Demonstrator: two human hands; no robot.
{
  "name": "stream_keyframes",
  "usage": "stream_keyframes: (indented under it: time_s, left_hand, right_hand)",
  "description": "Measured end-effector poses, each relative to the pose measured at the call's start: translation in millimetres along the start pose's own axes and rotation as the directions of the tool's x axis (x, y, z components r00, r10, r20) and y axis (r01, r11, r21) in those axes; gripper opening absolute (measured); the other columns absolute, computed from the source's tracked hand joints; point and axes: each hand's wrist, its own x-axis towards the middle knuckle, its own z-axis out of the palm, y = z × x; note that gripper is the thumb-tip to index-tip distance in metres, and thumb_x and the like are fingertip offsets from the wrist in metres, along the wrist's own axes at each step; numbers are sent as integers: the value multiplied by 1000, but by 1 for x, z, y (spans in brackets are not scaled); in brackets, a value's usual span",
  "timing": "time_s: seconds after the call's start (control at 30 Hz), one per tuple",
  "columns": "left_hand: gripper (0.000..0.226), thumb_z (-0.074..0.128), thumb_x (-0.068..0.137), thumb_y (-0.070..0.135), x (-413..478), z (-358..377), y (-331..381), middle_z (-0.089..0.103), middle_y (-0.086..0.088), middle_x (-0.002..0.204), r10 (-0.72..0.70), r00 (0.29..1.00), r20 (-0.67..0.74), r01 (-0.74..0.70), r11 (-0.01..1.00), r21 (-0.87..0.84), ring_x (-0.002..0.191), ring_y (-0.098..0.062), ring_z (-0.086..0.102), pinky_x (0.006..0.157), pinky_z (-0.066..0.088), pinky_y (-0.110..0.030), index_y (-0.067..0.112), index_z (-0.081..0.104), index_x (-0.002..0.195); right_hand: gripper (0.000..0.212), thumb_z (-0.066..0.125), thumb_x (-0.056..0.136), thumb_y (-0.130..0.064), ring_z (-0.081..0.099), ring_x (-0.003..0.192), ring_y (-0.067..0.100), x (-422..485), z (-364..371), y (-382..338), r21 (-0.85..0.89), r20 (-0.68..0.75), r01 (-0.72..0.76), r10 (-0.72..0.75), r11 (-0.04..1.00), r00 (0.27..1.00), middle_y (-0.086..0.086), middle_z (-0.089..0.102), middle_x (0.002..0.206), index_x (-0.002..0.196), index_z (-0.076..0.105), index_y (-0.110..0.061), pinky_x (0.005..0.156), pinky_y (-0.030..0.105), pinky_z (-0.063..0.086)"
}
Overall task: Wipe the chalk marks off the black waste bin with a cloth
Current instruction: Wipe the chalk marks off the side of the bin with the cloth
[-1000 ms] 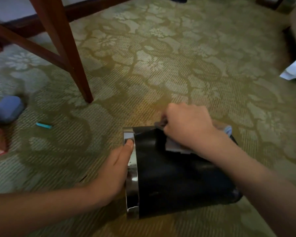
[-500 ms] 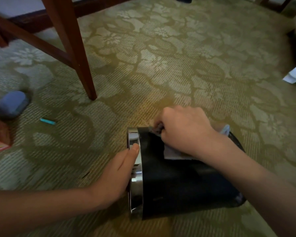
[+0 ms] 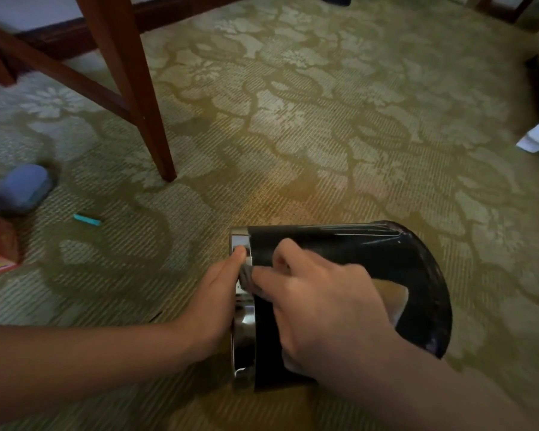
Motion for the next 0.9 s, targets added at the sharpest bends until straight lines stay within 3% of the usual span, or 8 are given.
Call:
stream_keyframes:
  time_s: [0.1, 0.27, 0.4, 0.47, 0.6, 0.67, 0.8, 0.9]
  left_hand:
    - [51, 39, 93, 51, 3, -3, -2, 76, -13, 97, -41, 999, -18, 41, 999, 25, 93, -26, 72, 75, 55, -36, 16, 74, 102]
    - [61, 41, 87, 63, 11, -4, 2, 74, -19, 92, -36, 996, -86, 46, 991, 122, 91, -35, 70, 81, 52, -50, 13, 73, 97]
    - [56, 43, 83, 63, 12, -10, -6, 76, -15, 90, -2, 999, -45, 7, 993, 115, 87, -31, 72, 64, 57, -31, 19, 75, 96]
    - [60, 45, 84, 67, 9, -14, -7, 75, -17, 90, -4, 1000, 30, 1, 992, 123, 83, -27, 74, 61, 57, -24, 17, 74, 98]
    - [84, 54, 69, 80, 7, -17, -8, 65, -33, 80, 12, 999, 45, -20, 983, 183, 69, -32, 67, 59, 55, -28, 0, 67, 89]
    - [89, 53, 68, 82, 4, -18, -9, 63, -35, 82, -8, 1000, 24, 3, 980, 201, 71, -33, 67, 66, 54, -38, -3, 65, 90]
    - [89, 47, 74, 82, -10, -23, -22, 61, -37, 108, -94, 992, -81, 112, 960, 256, 100, -53, 60, 87, 46, -68, 2, 63, 110]
    - [90, 44, 80, 79, -23, -22, -26, 51, -41, 122, -135, 986, -97, 158, 939, 306, 109, -60, 51, 89, 41, -73, 1, 54, 123]
  right_hand:
    - [36, 70, 68, -35, 58, 73, 15, -3, 3, 25, -13, -11, -24, 24, 1000, 1000, -7, 53, 91, 104, 65, -40, 49, 27, 33]
    - [30, 53, 85, -33, 60, 85, 20, 6, -7, 77, -167, -99, -318, 305, 933, 947, -9, 51, 103, 113, 61, -40, 58, 30, 28]
    - [41, 63, 76, -37, 52, 79, 19, 0, -1, 40, 28, 13, -88, 87, 996, 996, -6, 46, 99, 116, 58, -41, 55, 30, 20]
    - [43, 65, 76, -38, 48, 79, 16, -5, 1, 43, 42, 55, -53, 50, 998, 997, -7, 45, 100, 117, 56, -40, 55, 30, 21]
    - [32, 56, 83, -36, 61, 89, 21, -14, -5, 112, -192, -39, -363, 363, 912, 931, -8, 52, 105, 114, 60, -39, 61, 32, 36]
    - [30, 53, 86, -34, 62, 91, 22, -21, -10, 132, -254, -43, -454, 459, 854, 888, -7, 54, 107, 114, 61, -38, 61, 31, 36]
    - [34, 58, 81, -37, 62, 82, 21, -25, -9, 111, -212, -36, -375, 376, 902, 926, -8, 52, 100, 114, 60, -43, 57, 30, 30]
    - [40, 64, 75, -40, 47, 70, 16, -28, -4, 75, -23, 55, -175, 176, 984, 983, -10, 47, 96, 114, 58, -41, 58, 29, 25]
